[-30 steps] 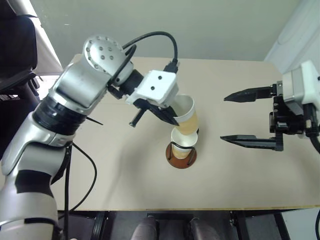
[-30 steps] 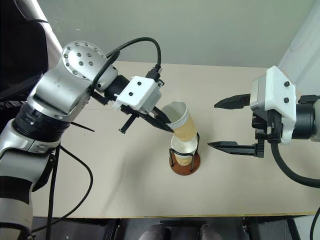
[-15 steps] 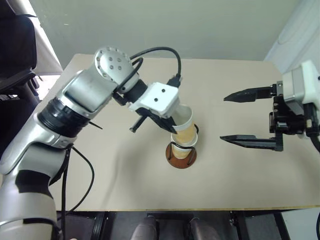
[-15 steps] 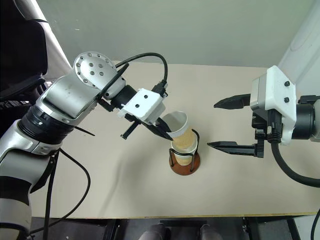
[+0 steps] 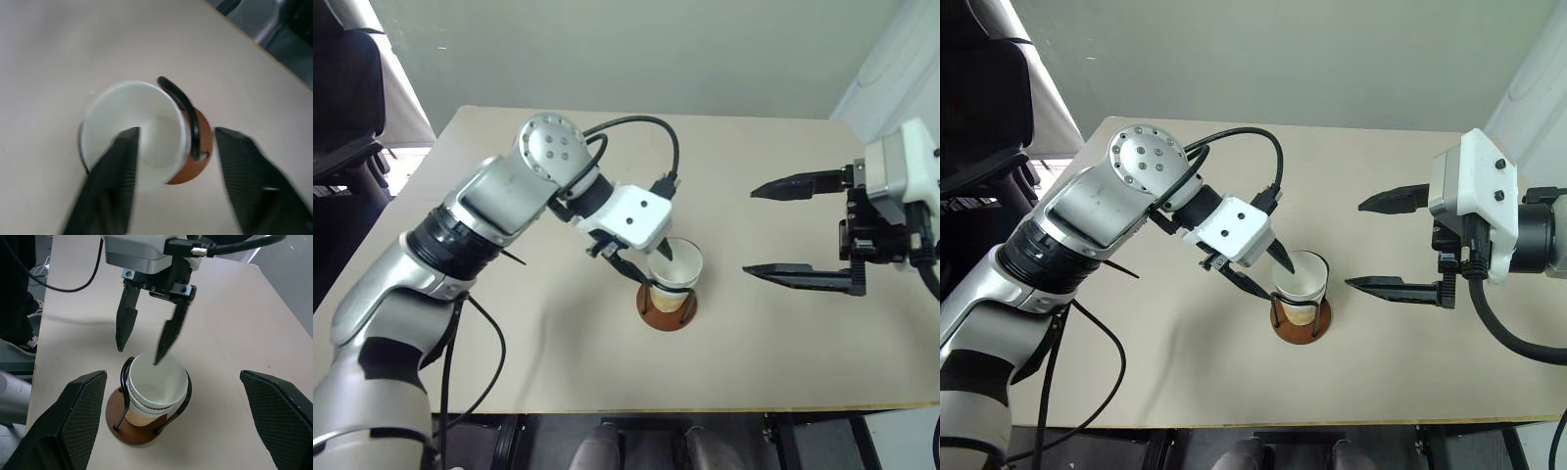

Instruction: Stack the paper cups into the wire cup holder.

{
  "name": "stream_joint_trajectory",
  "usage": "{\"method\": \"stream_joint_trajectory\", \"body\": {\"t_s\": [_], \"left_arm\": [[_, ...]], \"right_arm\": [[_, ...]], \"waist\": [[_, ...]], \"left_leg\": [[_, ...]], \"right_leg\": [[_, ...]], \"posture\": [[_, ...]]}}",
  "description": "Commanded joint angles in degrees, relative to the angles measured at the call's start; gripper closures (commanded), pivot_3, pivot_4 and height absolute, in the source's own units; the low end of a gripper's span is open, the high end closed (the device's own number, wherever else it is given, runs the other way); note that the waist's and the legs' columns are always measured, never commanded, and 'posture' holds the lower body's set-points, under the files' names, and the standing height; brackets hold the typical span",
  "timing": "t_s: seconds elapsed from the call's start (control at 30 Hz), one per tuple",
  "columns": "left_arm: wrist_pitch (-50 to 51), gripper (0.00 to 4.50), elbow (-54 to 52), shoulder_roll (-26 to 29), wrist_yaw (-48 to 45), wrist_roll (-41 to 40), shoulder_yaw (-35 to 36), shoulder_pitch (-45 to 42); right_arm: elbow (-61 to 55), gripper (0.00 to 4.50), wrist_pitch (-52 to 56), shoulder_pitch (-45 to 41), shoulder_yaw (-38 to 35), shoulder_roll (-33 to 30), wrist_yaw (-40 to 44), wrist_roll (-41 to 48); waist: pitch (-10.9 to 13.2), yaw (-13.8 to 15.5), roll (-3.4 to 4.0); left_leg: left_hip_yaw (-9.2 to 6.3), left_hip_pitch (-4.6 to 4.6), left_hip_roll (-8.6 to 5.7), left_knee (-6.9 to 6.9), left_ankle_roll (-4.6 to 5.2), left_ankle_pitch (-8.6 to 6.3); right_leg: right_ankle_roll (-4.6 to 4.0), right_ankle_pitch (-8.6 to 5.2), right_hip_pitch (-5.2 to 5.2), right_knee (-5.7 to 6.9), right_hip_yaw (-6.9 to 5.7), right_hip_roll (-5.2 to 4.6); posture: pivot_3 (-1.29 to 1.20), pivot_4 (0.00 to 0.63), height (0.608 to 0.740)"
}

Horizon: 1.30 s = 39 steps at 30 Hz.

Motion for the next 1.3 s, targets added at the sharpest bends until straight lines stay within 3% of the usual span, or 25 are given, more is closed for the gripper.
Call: {"method": "stream_joint_trajectory", "body": {"t_s": [0.03,0.23,0.47,0.63,0.9,1.1,1.3], "left_arm": [[1.85,0.81,-0.50,-1.42,2.58,0.40,6.37,0.19],[6.77,0.81,7.89,-4.54,11.87,1.02,16.10,0.68],[16.23,0.81,3.25,-3.92,30.90,1.51,29.52,14.29],[18.77,0.81,4.14,-5.78,48.91,2.31,42.18,25.48],[10.84,0.81,14.27,-8.83,71.35,4.80,58.05,40.40],[2.72,0.81,22.70,-8.02,78.12,4.83,65.03,48.99],[-2.27,0.81,27.36,-7.25,79.68,3.23,67.74,51.37]], "right_arm": [[0.56,0.00,-1.37,-0.33,-0.44,-0.30,-0.40,-0.53],[3.10,0.00,-3.03,3.00,-0.01,2.36,-2.36,-3.54],[14.23,0.00,-7.42,5.77,4.70,11.37,-9.68,-13.43],[28.97,0.00,-11.46,4.60,6.69,19.90,-16.70,-21.42],[51.37,0.00,-21.32,2.32,4.00,28.17,-31.41,-33.91],[64.06,0.00,-28.87,1.57,0.22,29.21,-40.79,-38.87],[72.06,0.00,-34.25,-0.46,-3.81,30.78,-47.12,-39.49]], "waist": [[0.00,0.00,0.00],[0.00,-0.03,0.00],[-0.08,-0.44,0.13],[-0.10,-0.52,0.12],[-0.08,-0.32,0.15],[-0.08,0.00,0.16],[-0.08,0.24,0.15]], "left_leg": [[0.01,0.00,0.00,0.01,0.00,0.00],[0.02,0.03,0.00,0.06,0.00,0.00],[0.12,0.17,0.01,0.05,0.00,0.03],[0.21,0.30,0.01,0.06,0.05,0.09],[0.28,0.63,0.00,-0.03,0.06,0.10],[0.30,0.68,-0.01,-0.06,0.04,0.09],[0.31,0.86,-0.01,-0.06,-0.04,0.08]], "right_leg": [[0.00,0.00,0.00,0.00,0.00,0.00],[0.02,0.01,0.04,0.04,0.00,0.00],[0.03,0.02,0.07,0.10,0.04,0.01],[0.09,0.06,0.19,0.04,0.06,0.02],[0.06,0.07,0.41,0.03,0.11,0.02],[0.02,0.08,0.43,0.08,0.11,0.02],[-0.07,0.12,0.63,0.15,0.11,0.02]], "posture": [[0.00,0.150,0.740],[0.00,0.150,0.740],[0.00,0.150,0.740],[0.00,0.150,0.740],[0.00,0.150,0.740],[0.00,0.150,0.740],[0.00,0.150,0.740]]}}
